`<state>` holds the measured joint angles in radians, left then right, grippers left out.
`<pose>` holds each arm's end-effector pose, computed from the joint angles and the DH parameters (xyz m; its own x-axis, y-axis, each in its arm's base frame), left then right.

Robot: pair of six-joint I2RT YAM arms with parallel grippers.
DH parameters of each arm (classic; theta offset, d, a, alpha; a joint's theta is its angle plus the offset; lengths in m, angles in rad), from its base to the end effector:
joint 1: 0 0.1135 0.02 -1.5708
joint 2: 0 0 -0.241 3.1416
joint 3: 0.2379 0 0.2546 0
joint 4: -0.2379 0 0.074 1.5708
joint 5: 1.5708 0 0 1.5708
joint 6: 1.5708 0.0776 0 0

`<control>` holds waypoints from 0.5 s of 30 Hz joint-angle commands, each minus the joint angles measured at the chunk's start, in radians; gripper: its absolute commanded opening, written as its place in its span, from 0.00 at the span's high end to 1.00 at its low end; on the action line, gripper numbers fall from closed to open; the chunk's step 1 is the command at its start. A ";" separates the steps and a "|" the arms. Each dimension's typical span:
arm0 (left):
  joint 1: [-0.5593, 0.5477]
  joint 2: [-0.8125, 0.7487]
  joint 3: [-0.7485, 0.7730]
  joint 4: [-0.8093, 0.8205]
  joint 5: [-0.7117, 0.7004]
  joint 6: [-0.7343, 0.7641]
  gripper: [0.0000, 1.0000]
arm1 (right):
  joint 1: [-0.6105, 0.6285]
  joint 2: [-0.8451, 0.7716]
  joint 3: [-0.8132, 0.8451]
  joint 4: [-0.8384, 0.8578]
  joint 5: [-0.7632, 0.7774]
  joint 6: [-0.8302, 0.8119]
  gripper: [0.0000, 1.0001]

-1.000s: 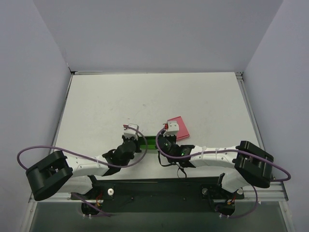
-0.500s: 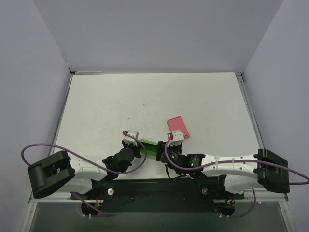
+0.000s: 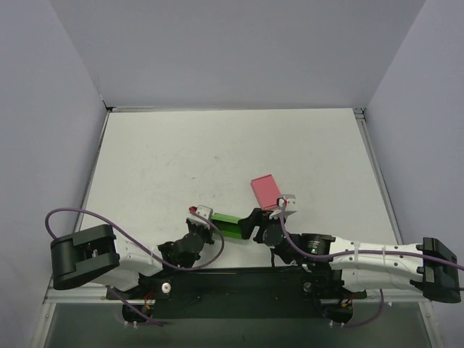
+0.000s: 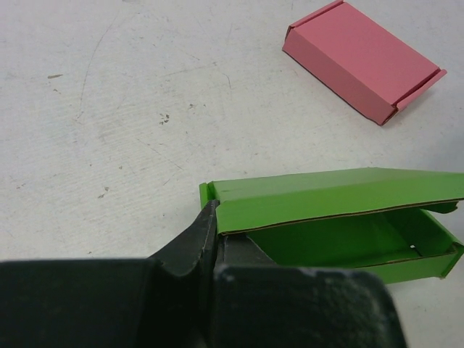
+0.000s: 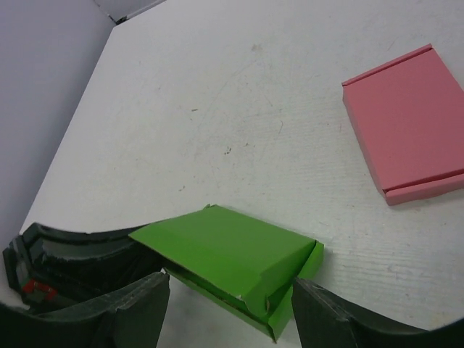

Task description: Fold the paper box

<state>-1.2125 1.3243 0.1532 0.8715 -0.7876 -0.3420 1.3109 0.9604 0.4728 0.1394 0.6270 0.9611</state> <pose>0.1342 -0.2015 0.1046 -0.2395 -0.0352 -0.9703 0.3641 0.9232 -0.1234 0.1101 0.2369 0.2014 -0.5756 0.4188 -0.7024 -0.2951 0.6947 0.6560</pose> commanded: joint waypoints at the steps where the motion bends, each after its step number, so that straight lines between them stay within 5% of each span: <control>1: -0.042 0.042 -0.040 0.006 -0.042 0.032 1.00 | -0.076 0.047 0.010 0.103 -0.081 0.086 0.32; 15: -0.105 0.062 -0.061 0.024 -0.096 0.012 1.00 | -0.144 0.210 -0.040 0.141 -0.119 0.175 0.32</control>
<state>-1.3045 1.3674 0.1200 0.9630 -0.8932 -0.3183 1.1774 1.1225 0.4450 0.2424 0.5201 1.0863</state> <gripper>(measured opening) 0.029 0.683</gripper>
